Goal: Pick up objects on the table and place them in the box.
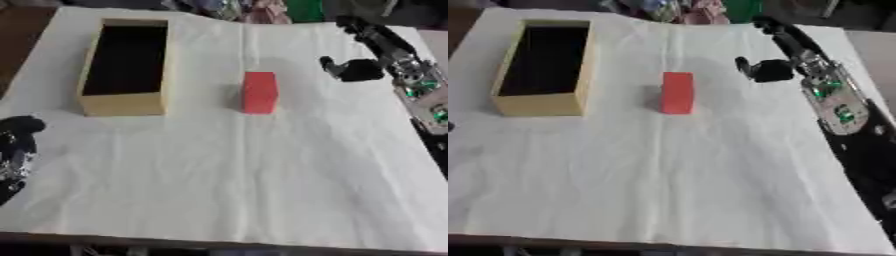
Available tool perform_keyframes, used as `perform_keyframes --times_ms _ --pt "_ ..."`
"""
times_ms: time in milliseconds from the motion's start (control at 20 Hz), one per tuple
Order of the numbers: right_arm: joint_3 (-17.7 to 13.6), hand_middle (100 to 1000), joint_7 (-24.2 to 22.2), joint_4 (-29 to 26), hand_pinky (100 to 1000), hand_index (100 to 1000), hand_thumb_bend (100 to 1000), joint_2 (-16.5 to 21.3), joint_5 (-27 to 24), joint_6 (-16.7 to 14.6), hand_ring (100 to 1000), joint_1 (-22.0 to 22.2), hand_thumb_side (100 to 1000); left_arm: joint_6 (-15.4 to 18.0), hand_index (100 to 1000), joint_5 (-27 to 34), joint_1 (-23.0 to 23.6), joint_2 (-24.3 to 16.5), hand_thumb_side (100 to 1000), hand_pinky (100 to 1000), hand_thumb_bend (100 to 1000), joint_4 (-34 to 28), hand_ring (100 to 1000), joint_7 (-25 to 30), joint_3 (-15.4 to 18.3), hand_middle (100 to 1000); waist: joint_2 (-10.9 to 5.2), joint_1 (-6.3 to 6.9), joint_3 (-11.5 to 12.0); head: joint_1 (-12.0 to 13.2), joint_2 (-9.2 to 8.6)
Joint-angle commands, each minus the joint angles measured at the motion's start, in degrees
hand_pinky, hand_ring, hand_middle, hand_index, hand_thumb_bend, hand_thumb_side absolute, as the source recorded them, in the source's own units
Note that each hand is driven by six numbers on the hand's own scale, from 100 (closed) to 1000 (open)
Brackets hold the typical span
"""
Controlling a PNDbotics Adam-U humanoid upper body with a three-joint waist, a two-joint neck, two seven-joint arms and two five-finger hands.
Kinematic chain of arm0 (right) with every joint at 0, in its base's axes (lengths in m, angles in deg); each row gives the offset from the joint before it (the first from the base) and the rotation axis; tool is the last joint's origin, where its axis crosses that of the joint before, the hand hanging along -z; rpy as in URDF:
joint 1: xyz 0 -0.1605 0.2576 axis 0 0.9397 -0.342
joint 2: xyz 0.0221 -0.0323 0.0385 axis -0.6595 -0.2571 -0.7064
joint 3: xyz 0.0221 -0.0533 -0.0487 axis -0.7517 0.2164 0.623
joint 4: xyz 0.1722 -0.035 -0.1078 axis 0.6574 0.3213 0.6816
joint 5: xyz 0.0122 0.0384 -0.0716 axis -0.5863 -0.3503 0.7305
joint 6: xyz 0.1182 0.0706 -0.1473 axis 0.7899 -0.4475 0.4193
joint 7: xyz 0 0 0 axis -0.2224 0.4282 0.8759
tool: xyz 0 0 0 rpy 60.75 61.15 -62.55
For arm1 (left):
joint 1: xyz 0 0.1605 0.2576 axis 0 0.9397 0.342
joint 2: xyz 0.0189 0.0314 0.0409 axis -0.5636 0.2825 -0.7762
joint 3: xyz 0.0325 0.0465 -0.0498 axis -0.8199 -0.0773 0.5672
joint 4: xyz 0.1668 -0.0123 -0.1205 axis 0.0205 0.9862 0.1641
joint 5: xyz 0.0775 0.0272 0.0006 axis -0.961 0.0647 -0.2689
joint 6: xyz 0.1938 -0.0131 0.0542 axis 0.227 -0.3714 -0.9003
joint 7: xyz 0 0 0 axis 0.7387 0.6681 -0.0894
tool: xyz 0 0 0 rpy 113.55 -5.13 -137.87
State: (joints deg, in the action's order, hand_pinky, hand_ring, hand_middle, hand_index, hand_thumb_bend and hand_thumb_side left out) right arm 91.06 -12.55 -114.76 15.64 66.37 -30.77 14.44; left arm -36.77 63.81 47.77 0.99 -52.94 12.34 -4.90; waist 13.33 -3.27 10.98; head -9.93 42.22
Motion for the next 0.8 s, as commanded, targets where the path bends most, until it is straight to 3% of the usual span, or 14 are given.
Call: perform_keyframes --times_ms 50,650,700,800 --pt "1.61 952 -2.80 -1.27 1000 1000 255 2.27 0.54 -0.22 1000 -2.35 170 0.04 762 0.05 -0.24 -0.46 289 1000 100 -0.66 817 0.21 0.23 691 -1.11 0.13 0.08 -0.14 0.11" --pt "7.83 955 -11.40 0.49 1000 1000 275 0.01 2.44 -1.13 1000 -9.33 208 0.10 762 0.13 -0.31 -0.58 287 1000 100 -0.70 817 0.44 0.04 691 -1.15 0.13 0.80 -0.29 -0.05" --pt "8.13 954 -11.85 0.57 1000 1000 324 -0.19 2.60 -1.26 1000 -9.67 226 0.10 762 0.14 -0.31 -0.59 287 1000 100 -0.71 817 0.46 0.03 691 -1.16 0.14 0.81 -0.32 -0.05" --pt "9.03 956 -13.02 0.53 1000 1000 279 -0.58 2.86 -1.61 1000 -10.42 217 0.10 762 0.14 -0.31 -0.60 287 1000 100 -0.69 817 0.51 -0.02 691 -1.16 0.15 0.85 -0.40 -0.05"
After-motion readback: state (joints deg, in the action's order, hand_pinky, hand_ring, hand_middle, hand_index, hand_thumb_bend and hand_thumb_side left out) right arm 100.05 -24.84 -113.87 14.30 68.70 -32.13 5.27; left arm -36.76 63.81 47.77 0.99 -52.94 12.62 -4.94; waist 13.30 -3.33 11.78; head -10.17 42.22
